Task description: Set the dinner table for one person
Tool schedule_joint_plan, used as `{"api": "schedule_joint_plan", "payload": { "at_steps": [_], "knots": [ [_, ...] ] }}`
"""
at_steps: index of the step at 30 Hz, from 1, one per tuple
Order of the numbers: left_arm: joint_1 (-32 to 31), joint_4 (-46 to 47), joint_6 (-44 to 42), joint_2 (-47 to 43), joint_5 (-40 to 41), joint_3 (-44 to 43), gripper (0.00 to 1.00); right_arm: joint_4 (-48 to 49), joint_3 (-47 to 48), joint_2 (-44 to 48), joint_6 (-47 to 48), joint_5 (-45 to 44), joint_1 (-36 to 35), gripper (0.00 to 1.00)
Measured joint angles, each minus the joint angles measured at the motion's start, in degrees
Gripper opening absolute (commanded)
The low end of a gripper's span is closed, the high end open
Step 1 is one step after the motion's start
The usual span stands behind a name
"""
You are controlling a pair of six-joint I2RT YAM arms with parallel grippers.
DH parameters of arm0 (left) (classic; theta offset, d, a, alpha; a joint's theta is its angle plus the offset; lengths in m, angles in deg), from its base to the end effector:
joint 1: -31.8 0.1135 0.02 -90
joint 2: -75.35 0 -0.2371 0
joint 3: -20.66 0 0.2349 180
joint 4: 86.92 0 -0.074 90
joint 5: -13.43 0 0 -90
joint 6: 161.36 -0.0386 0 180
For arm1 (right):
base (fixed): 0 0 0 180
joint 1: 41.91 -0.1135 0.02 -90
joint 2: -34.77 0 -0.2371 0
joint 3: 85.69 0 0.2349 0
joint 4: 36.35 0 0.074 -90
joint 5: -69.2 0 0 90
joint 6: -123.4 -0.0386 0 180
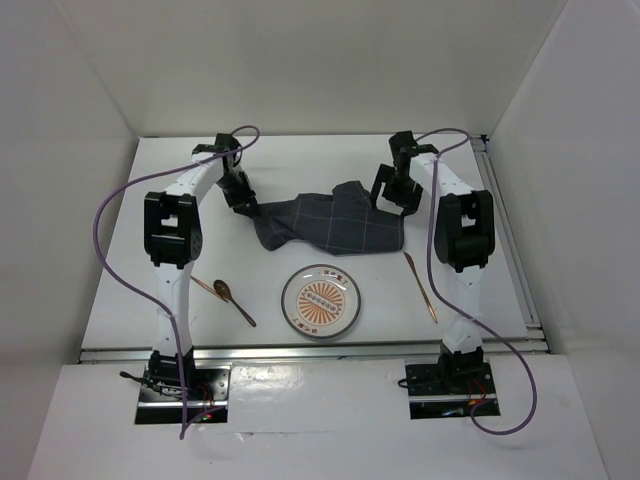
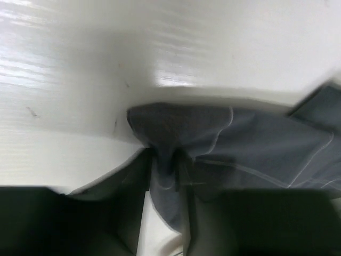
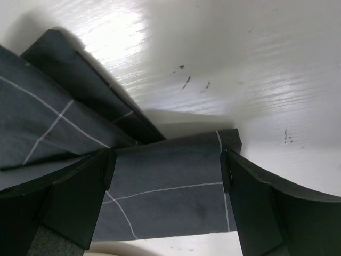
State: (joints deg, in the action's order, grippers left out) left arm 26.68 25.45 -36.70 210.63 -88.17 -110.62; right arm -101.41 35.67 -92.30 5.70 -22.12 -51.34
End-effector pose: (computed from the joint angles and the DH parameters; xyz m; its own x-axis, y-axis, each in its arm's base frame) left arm 0.4555 -0.0486 0.1578 -0.8631 -0.4820 -0.1507 -0.4137 0.8460 -0.3362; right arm 0.4280 0.0702 0.1730 -0.8974 0.3220 -0.3017 0.2946 0.9462 0.1338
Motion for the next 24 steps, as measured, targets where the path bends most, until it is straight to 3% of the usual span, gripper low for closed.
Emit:
{"api": "schedule_joint_plan", "payload": {
  "at_steps": [1, 2, 9, 12, 16, 24],
  "knots": [
    [0.0, 0.3, 0.1, 0.4, -0.3, 0.0, 0.04, -0.1, 0.0, -0.3, -0.5, 0.2, 0.1, 0.92],
    [0.1, 0.6, 0.2, 0.7, -0.5, 0.0, 0.0, -0.5, 0.0, -0.5, -1.1, 0.4, 0.3, 0.92],
    [0.2, 0.8, 0.1, 1.0, -1.7, 0.2, 0.0, -0.9, -0.5, -0.5, -4.0, 2.3, 2.6, 0.94],
    [0.2, 0.8, 0.1, 1.0, -1.8, 0.2, 0.0, -0.7, -2.0, -0.5, -5.5, 3.1, 3.2, 0.88],
    [0.2, 0.8, 0.1, 0.8, -1.8, 0.2, 0.0, -0.7, -4.0, -0.5, -7.7, 4.9, 3.5, 0.73],
    [0.3, -0.3, -0.4, 0.1, -1.9, -2.3, 0.0, -0.3, -4.5, -0.5, -11.8, 6.4, 3.5, 0.11]
  ]
}}
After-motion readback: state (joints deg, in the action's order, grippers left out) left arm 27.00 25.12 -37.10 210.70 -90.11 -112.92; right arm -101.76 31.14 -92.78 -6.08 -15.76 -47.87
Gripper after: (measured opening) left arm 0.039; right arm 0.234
